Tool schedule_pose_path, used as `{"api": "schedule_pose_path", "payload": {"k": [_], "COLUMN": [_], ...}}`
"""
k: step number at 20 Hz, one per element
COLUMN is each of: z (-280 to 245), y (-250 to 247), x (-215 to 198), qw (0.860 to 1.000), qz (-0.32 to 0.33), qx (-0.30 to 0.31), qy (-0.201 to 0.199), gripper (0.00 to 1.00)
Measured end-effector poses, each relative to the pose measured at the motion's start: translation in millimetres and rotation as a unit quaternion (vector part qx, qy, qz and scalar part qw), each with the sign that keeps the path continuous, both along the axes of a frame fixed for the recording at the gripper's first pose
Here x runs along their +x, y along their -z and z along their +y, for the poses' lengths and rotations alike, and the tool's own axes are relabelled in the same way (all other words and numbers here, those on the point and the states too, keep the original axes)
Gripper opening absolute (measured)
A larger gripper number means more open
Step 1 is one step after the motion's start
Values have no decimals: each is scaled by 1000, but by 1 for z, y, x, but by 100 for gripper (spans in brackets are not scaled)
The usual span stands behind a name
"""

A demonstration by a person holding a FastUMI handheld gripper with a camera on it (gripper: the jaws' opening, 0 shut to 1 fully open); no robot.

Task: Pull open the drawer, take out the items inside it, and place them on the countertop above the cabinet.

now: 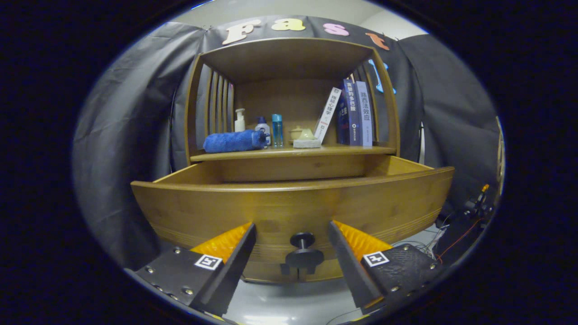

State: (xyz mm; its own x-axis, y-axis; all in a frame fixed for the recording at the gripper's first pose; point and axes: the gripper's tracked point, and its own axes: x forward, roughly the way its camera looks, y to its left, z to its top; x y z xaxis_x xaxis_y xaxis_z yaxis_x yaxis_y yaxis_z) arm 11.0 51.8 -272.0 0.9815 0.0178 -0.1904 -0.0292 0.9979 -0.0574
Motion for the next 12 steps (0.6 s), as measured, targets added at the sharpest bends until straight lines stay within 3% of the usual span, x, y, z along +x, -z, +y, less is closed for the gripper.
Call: {"api": "schedule_pose_path", "payload": {"k": [6,12], "z": [-1,4], "y": [-3,-5], "x": [38,55], "qw": [999,1000], "qz": [4,-10], "qx": [-36,-27], "qy": [-4,-4], "gripper": [98,98]}}
